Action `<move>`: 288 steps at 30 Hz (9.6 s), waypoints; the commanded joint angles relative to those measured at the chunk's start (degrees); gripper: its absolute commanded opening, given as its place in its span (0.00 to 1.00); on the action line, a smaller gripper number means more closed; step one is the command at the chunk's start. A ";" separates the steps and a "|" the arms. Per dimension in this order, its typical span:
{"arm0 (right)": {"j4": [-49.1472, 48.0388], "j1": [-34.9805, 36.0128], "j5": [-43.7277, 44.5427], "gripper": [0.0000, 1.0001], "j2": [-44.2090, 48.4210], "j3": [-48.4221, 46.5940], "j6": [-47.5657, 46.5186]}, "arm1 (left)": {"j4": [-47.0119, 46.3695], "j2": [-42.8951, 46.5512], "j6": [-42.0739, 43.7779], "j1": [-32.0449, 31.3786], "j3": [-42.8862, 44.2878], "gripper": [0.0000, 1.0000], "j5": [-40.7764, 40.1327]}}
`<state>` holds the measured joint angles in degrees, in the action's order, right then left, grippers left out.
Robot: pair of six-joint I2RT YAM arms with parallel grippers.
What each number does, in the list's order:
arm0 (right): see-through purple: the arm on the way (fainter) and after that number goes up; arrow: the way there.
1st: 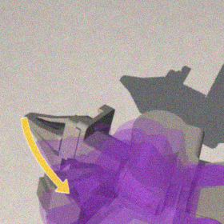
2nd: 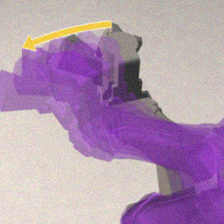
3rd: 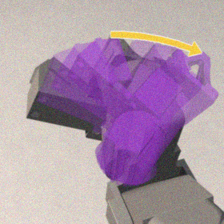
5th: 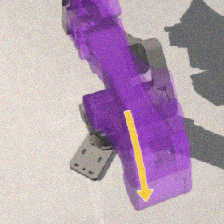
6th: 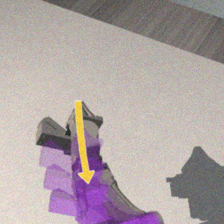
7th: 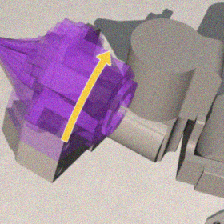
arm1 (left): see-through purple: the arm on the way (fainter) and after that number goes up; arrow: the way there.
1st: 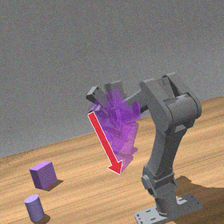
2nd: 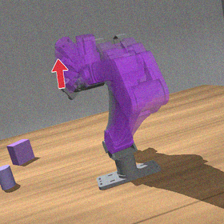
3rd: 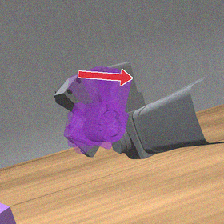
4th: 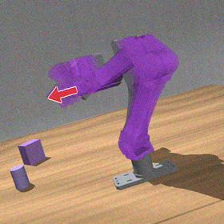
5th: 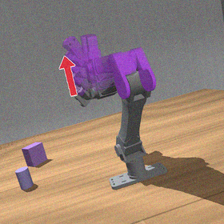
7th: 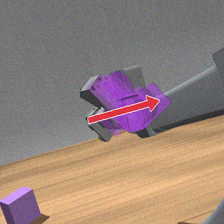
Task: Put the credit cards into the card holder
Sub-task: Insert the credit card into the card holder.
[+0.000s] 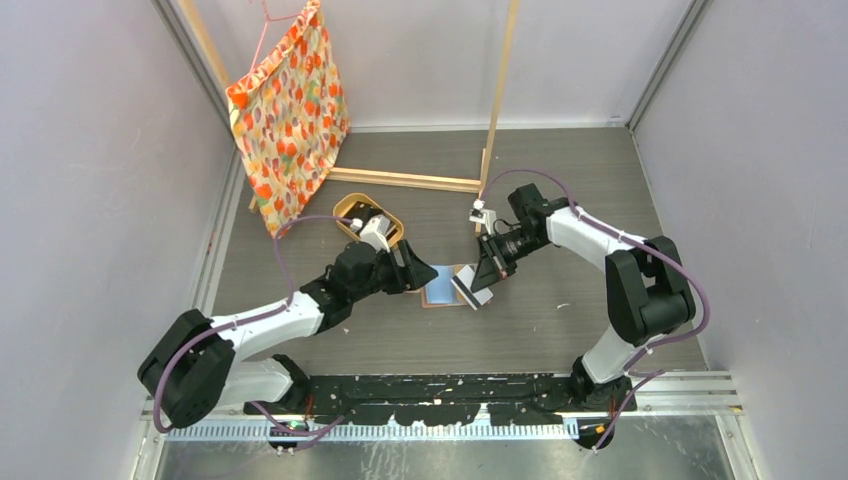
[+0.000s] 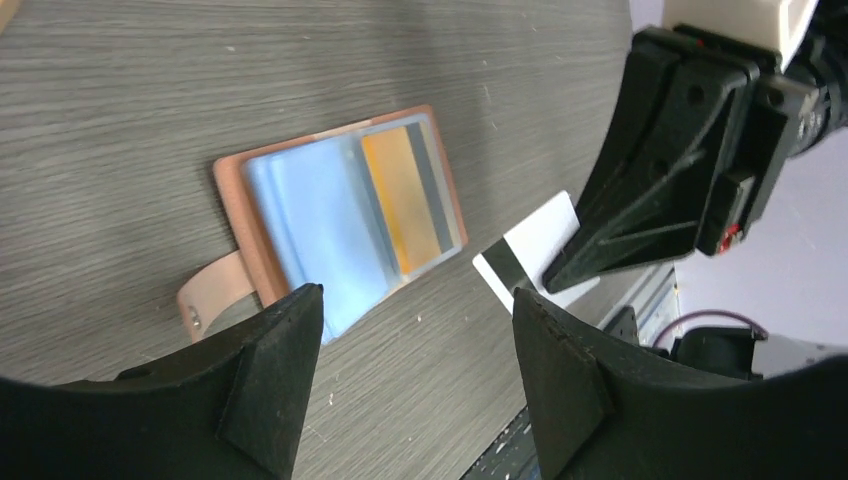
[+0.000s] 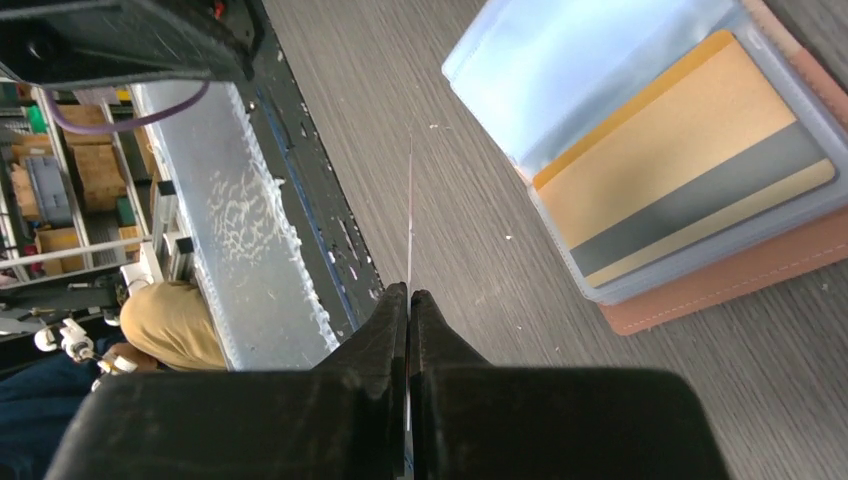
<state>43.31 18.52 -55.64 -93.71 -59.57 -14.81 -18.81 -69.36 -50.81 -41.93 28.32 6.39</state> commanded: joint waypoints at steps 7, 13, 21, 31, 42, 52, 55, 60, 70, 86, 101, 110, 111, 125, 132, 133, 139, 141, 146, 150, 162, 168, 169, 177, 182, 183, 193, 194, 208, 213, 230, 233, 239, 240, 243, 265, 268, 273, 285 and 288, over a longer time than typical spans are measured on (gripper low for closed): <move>-10.46 -0.71 4.99 0.01 -0.35 1.99 13.71 | 1.16 -5.03 -5.08 -0.07 1.19 0.66 -7.57; -13.51 -0.87 2.85 0.01 -4.43 1.54 18.52 | -2.85 -9.34 -6.21 0.01 1.75 0.66 -7.49; -11.57 -0.88 2.21 0.01 -10.06 -0.98 18.86 | -1.72 -13.98 -9.63 -0.01 3.91 0.66 -7.98; -12.11 -1.24 4.35 0.01 -11.10 -0.98 19.83 | -2.13 -18.74 -9.01 -0.05 6.66 0.53 -7.46; -14.44 -1.65 6.87 0.01 -12.27 -0.68 24.18 | -1.04 -22.99 -8.96 -0.16 9.07 0.38 -3.83; -15.36 -2.02 8.17 0.01 -12.98 -0.64 27.45 | 4.59 -25.57 -8.89 -1.92 12.02 0.13 -5.20; -15.35 -2.20 8.86 0.01 -12.90 -0.55 27.45 | 4.31 -25.47 -9.40 -1.92 11.65 0.11 -5.22; -14.95 -2.46 9.60 0.01 -13.24 -0.55 26.75 | 4.06 -25.05 -9.65 -2.01 11.11 0.11 -5.33; -16.77 -2.55 10.45 0.01 -13.34 0.28 28.75 | 4.13 -25.22 -9.31 -2.35 11.32 0.08 -5.95; -17.65 -0.16 9.19 0.01 -16.16 -0.99 29.84 | 3.00 -25.29 -8.74 -2.54 11.07 0.07 -5.53; -19.68 0.69 6.71 0.01 -18.62 -3.03 32.02 | 1.17 -25.10 -8.64 -2.54 10.32 0.08 -4.42; -20.47 1.49 7.76 0.01 -18.69 -1.77 31.77 | -0.02 -24.22 -8.92 -2.54 9.27 0.14 -4.42; -20.61 1.48 7.82 0.02 -18.62 -1.59 31.83 | -0.18 -24.19 -8.98 -2.54 9.18 0.14 -4.42; -20.60 3.50 8.55 0.17 -17.58 -1.56 31.46 | -6.02 -20.67 -9.30 -2.45 5.66 0.19 -3.50; -19.27 3.51 9.04 0.27 -17.03 -2.20 30.37 | -2.38 -13.74 -6.22 -2.45 4.83 0.23 -2.96; -19.03 3.53 9.07 0.29 -16.95 -2.34 30.10 | -1.65 -12.49 -5.67 -2.45 4.78 0.24 -3.29; -17.64 3.58 9.65 0.33 -15.86 -3.02 28.85 | 2.63 -6.76 -2.41 -2.45 4.40 0.26 -3.49; -16.72 3.72 9.99 0.34 -15.47 -3.40 28.16 | 3.66 -5.90 -1.64 -2.45 4.73 0.26 -2.90; -14.87 4.76 11.77 0.37 -14.29 -4.50 26.33 | -2.01 -6.41 -1.29 -2.53 3.57 0.26 1.11; -13.96 5.07 12.69 0.39 -14.42 -4.94 25.89 | -10.62 -7.48 -1.50 -3.66 2.21 0.26 4.56; -14.39 5.35 12.08 0.40 -15.48 -5.09 27.53 | -7.88 -14.45 -4.66 -18.40 10.89 0.28 -16.64; -14.45 5.38 12.07 0.40 -15.63 -5.12 27.77 | -12.10 -22.73 -4.72 -19.94 14.35 0.27 -19.91; -14.40 5.34 12.05 0.40 -15.62 -5.12 27.77 | -13.72 -23.85 -4.40 -20.21 14.51 0.27 -20.19; -14.43 5.38 11.91 0.41 -15.84 -5.20 27.79 | -19.38 -28.78 -0.84 -21.61 15.40 0.27 -23.79; -14.43 5.36 11.93 0.41 -15.95 -5.20 27.80 | -20.05 -30.54 1.03 -22.35 16.25 0.28 -25.44; -14.40 5.37 11.93 0.41 -15.96 -5.20 27.79 | -20.08 -30.89 1.06 -22.43 16.51 0.28 -25.84; -14.31 5.35 11.90 0.42 -15.84 -5.29 27.71 | -15.23 -33.20 1.41 -22.51 19.32 0.29 -28.47; -14.28 5.35 11.93 0.43 -15.87 -5.29 27.69 | -14.54 -33.28 1.41 -22.57 19.44 0.29 -28.87; -14.14 5.38 11.74 0.44 -15.54 -5.29 27.51 | -6.78 -32.12 -0.08 -23.05 19.54 0.27 -34.14; -13.89 5.37 11.86 0.46 -15.09 -5.42 27.17 | -5.45 -31.54 -0.75 -23.19 18.87 0.27 -35.46; -11.98 5.37 12.00 0.50 -13.35 -6.43 25.13 | -2.03 -30.31 -2.87 -23.15 18.12 0.27 -38.55; -11.56 5.37 11.33 0.53 -13.35 -6.79 25.06 | -2.74 -30.14 -3.16 -23.14 17.76 0.27 -38.43; -10.20 5.31 11.49 0.56 -12.24 -7.66 23.63 | -2.24 -29.36 -3.86 -23.19 17.35 0.26 -39.53; -10.06 5.37 11.40 0.57 -12.04 -7.72 23.48 | -2.24 -29.26 -4.06 -23.15 17.12 0.26 -39.79; -9.77 5.36 11.00 0.60 -12.24 -7.74 23.42 | -4.09 -28.66 -3.80 -23.19 16.12 0.26 -39.29; -9.12 5.33 12.25 0.64 -12.11 -8.33 23.37 | -28.52 -26.58 1.24 -21.09 10.95 0.25 -22.46; -8.42 5.38 13.76 0.65 -11.93 -8.66 22.64 | -27.40 -25.32 2.32 -20.76 10.18 0.25 -22.92; -7.59 5.38 14.83 0.66 -11.98 -9.00 22.15 | -24.80 -21.56 4.90 -20.63 8.85 0.25 -24.05; -5.81 5.57 17.65 0.68 -10.06 -9.76 19.97 | -14.75 -7.70 13.27 -20.22 3.75 0.26 -27.25; -5.49 5.70 18.46 0.68 -9.91 -9.86 19.63 | -14.68 -5.06 13.89 -20.01 0.95 0.27 -28.67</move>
<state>36.71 23.88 -39.03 -106.83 -67.18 6.46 -35.92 -77.93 -40.32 -62.50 32.49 -18.68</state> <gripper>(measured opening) 0.679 0.265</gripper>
